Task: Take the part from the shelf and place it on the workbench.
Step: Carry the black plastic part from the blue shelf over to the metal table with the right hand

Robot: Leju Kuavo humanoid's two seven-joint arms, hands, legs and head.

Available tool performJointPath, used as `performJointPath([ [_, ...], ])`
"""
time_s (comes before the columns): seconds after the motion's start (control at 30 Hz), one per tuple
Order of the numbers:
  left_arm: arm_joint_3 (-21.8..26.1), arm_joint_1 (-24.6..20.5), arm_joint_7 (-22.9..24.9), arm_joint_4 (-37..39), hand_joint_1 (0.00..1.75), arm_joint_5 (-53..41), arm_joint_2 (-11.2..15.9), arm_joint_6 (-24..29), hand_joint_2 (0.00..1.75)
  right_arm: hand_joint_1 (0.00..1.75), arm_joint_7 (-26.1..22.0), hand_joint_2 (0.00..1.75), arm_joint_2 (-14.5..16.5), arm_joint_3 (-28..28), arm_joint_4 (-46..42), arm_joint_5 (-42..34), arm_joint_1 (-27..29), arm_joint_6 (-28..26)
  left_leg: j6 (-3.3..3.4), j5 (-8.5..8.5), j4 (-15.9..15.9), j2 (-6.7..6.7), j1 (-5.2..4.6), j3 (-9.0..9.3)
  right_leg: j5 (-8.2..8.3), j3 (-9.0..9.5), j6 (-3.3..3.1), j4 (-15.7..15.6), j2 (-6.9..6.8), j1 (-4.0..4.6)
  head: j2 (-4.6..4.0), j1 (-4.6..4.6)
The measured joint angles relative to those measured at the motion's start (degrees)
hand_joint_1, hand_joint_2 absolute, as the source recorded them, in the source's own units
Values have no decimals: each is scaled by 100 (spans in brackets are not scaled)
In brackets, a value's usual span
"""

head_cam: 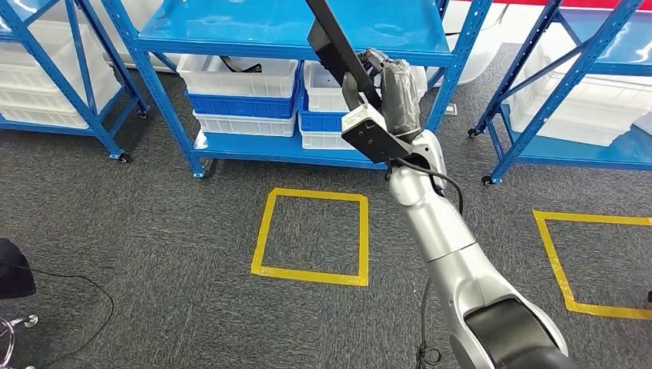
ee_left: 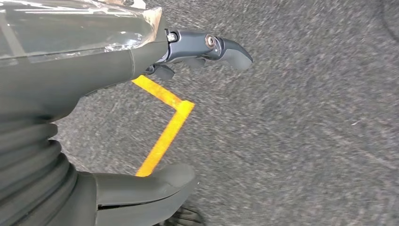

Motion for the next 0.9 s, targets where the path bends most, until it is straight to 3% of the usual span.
performJointPath([
  [0.03,2,0,0,0,0,-7,-5,-1,175,175,-2,175,1,5,33,0,4,-12,-10,80,3,2,0,-101,34,59,60,145,1,-2,0,-1],
  [0.07,2,0,0,0,0,-10,-13,-2,175,175,-4,175,3,10,59,0,7,-19,-25,162,7,3,2,-201,158,206,132,102,1,-5,0,0],
  [0.1,2,0,0,0,0,-11,-19,-2,175,175,-6,175,7,13,81,0,7,-22,-46,244,12,4,4,-299,289,444,188,-127,1,-10,0,0],
  [0.13,2,1,0,-1,0,-11,-22,-3,175,175,-6,175,10,16,97,0,4,-25,-74,321,21,2,0,-385,328,756,204,-510,0,-14,0,2],
  [0.17,3,3,-2,-1,0,-11,-23,-12,175,175,-8,175,20,19,105,1,2,-28,-107,387,29,1,-6,-452,272,1073,180,-965,6,1,0,3],
  [0.23,7,6,-7,-2,0,-11,-21,-44,175,175,-15,175,33,24,116,1,0,-48,-183,512,8,5,-18,-512,87,1406,69,-1556,18,35,0,-5],
  [0.3,10,13,-5,-2,0,-13,-15,-63,175,175,-22,175,37,25,128,0,5,-68,-259,620,-42,14,2,-529,120,1360,-48,-1636,23,31,0,-15],
  [0.33,14,19,-3,-1,0,-13,-12,-60,175,175,-24,175,38,25,133,0,4,-73,-292,568,-19,12,21,-557,180,1330,-110,-1634,19,13,0,-18],
  [0.4,22,31,-1,-1,0,-14,-11,-57,175,175,-24,175,43,25,142,0,3,-74,-353,131,302,-3,54,-676,324,1244,-221,-1638,8,-26,0,-24],
  [0.47,26,34,-1,0,0,-14,-12,-56,175,175,-24,175,48,25,144,0,6,-74,-412,-429,1028,-15,66,-851,451,1114,-258,-1629,5,-10,0,-30],
  [0.5,27,34,-1,0,0,-14,-9,-56,175,175,-24,175,48,25,150,0,12,-74,-435,-546,1363,-17,71,-904,504,1046,-251,-1624,5,-6,0,-30],
  [0.53,28,34,-2,0,0,-14,-7,-57,175,175,-24,175,47,25,156,0,19,-74,-450,-543,1558,-16,77,-887,552,980,-237,-1616,5,-2,0,-30],
  [0.57,28,35,-2,0,0,-14,-6,-58,175,175,-24,175,46,25,163,0,26,-74,-454,-454,1545,-15,82,-772,592,923,-222,-1608,6,-3,0,-30],
  [0.6,28,35,-3,0,0,-16,-5,-59,175,175,-24,175,44,24,167,0,31,-75,-446,-341,1314,-15,87,-552,622,877,-204,-1597,7,-4,0,-30],
  [0.67,28,31,-5,0,0,-20,-4,-61,175,175,-24,175,40,20,168,0,30,-80,-402,-273,574,-28,82,-2,667,813,-161,-1571,5,2,0,-28],
  [0.7,28,30,-8,0,0,-22,-3,-60,175,175,-24,175,39,18,169,0,27,-83,-374,-296,288,-35,70,191,688,789,-128,-1562,2,12,0,-26],
  [0.73,28,29,-9,0,0,-25,-2,-60,175,175,-24,175,39,16,170,0,25,-85,-342,-338,125,-41,52,287,710,768,-94,-1558,-2,20,0,-25],
  [0.83,28,29,-12,0,0,-29,-7,-58,175,175,-24,175,34,13,172,-1,21,-87,-196,-287,7,-25,31,285,734,693,8,-1526,-3,29,0,-22],
  [0.9,28,28,-13,0,0,-29,-13,-58,175,175,-24,175,22,6,173,-2,18,-89,-85,-197,-56,3,43,248,501,506,0,-1155,8,30,0,-16],
])
